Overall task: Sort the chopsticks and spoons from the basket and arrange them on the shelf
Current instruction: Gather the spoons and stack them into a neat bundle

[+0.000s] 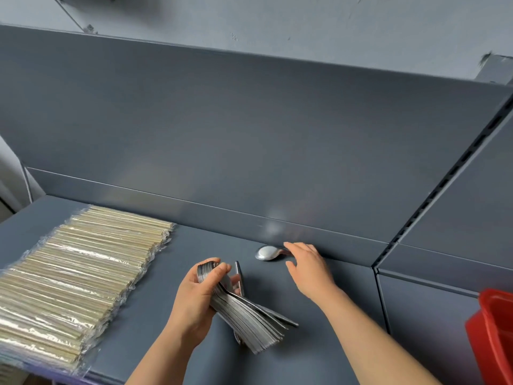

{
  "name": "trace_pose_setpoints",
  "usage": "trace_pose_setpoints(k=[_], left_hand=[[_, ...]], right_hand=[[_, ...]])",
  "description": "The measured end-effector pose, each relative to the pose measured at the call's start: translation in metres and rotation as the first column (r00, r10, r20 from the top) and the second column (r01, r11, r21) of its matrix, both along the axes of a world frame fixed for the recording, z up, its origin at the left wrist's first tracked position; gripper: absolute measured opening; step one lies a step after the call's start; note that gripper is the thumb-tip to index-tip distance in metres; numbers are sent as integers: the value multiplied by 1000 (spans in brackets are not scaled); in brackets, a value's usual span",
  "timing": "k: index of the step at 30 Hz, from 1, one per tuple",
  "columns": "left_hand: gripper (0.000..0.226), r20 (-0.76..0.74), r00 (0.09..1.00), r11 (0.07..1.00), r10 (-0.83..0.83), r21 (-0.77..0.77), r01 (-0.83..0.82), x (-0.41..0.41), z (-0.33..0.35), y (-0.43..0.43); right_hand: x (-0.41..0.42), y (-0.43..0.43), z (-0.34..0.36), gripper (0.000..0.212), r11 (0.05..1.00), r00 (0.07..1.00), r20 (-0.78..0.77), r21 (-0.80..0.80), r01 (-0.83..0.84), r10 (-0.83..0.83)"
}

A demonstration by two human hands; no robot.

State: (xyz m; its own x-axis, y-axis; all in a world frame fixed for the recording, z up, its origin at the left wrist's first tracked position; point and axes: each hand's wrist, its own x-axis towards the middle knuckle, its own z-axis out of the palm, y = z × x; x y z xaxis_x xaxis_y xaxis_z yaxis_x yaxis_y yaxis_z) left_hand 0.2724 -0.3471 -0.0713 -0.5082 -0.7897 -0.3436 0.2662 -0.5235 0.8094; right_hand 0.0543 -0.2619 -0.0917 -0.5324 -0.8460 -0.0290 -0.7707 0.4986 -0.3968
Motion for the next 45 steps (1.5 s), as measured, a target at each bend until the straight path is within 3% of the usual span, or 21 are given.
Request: trace_pose_setpoints(k=[4,9,13,16,20,23,27,30,32,35,37,39,43,45], left_hand=[[48,-15,1000,1000,11,-3,-11,8,-2,3],[50,-50,999,1000,13,11,-12,18,-5,5],[46,-50,999,1000,-8,0,8,19,-7,7],[58,-2,1000,999,-3,-46,3,21,-4,11],[35,31,999,997,38,-66,-36,29,-10,11],[28,54,996,996,78,-41,-76,37,-12,10],[21,51,989,990,137,21,-138,57,-13,8],[16,55,988,989,144,20,-146,69,-14,7],[13,52,991,992,126,25,-128,74,-14,7],[12,47,995,996,84,37,-85,80,-14,9],[17,33,998,998,48,48,-49,82,-12,11],[25,16,1000,998,9,61,-10,81,-11,14],[27,-29,999,996,-42,84,44,74,-10,19],[24,-73,994,994,-86,62,91,70,-8,20]], right_hand=[[-1,-6,-4,21,999,996,-75,11,38,-37],[17,2,19,36,998,937,349,-57,-6,26],[53,9,36,20,997,744,668,-57,49,1],[78,13,45,17,995,636,771,-85,59,28],[95,18,47,18,997,626,776,-73,-25,72],[96,16,44,16,997,629,776,-77,22,46],[87,2,31,21,975,766,614,27,220,-190],[93,-10,25,34,967,876,421,189,169,-236],[99,-18,20,35,964,884,409,224,144,-228],[100,-21,19,20,953,756,581,169,250,-302],[95,-17,27,23,947,677,674,109,304,-295],[92,-10,40,24,953,602,776,-4,304,-188],[105,11,59,14,946,362,930,-176,271,69],[116,19,59,11,955,319,939,-204,214,130]])
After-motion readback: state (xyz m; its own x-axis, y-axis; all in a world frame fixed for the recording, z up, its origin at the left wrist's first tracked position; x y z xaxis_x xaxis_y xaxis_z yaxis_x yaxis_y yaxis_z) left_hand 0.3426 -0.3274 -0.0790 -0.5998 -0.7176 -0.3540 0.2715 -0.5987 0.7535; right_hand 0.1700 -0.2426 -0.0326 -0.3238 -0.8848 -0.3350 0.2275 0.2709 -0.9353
